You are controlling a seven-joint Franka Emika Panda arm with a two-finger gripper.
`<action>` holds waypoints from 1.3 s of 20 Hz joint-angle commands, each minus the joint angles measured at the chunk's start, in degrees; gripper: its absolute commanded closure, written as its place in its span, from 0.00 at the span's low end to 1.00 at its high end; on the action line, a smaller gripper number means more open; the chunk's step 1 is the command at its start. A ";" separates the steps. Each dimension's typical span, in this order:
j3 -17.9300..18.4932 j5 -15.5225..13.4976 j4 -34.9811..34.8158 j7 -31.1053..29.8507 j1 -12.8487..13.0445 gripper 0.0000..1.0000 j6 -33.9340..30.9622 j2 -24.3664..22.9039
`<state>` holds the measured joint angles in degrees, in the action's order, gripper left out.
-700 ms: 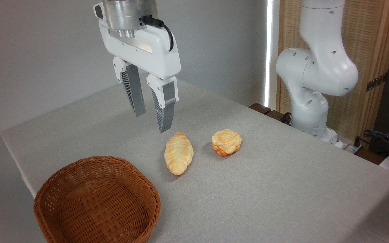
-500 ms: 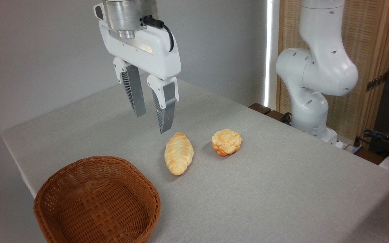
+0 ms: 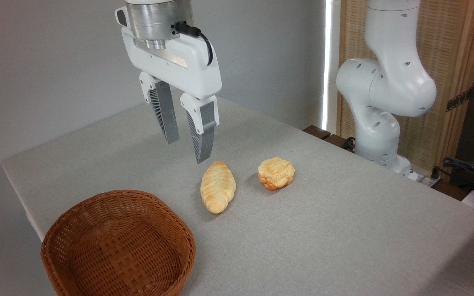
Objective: Put bread into the basket
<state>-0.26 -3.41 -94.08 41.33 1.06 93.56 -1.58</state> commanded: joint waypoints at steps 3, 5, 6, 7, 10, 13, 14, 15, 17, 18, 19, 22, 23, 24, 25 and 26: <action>0.43 0.60 -1.28 -0.46 0.34 0.00 -1.36 -1.23; 0.17 0.60 -1.63 -0.46 0.43 0.00 -1.36 -1.49; 0.17 0.60 -1.89 -0.46 0.43 0.00 -1.36 -1.58; 0.17 0.60 -2.59 -0.46 0.43 0.00 -0.92 -2.19; -0.18 0.43 -5.32 -0.55 0.43 0.00 -0.39 -3.51; -0.36 -0.80 -8.21 -0.64 0.43 0.00 -0.22 -5.35; -0.44 -0.72 -9.62 -0.55 0.52 0.00 0.31 -6.23; -0.79 -0.72 -10.94 -0.55 0.61 0.00 0.92 -7.11; -0.88 -0.72 -12.52 -0.55 1.22 0.00 1.89 -7.73; -0.88 -0.81 -13.49 -0.55 1.31 0.00 2.42 -8.34; -0.88 -0.81 -14.02 -0.55 1.40 0.00 2.51 -8.52; -3.25 -1.85 -17.35 -2.03 1.57 0.00 2.86 -9.22; -3.69 -3.08 -18.84 -4.74 1.57 0.00 4.17 -9.23; -4.48 -4.22 -20.77 -8.51 1.66 0.00 6.27 -9.31; -5.62 -4.58 -22.53 -12.98 1.66 0.00 8.81 -9.31; -6.41 -4.85 -24.20 -17.82 1.66 0.00 10.93 -9.23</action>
<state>-4.62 -6.50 -112.08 34.23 2.54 98.05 -9.43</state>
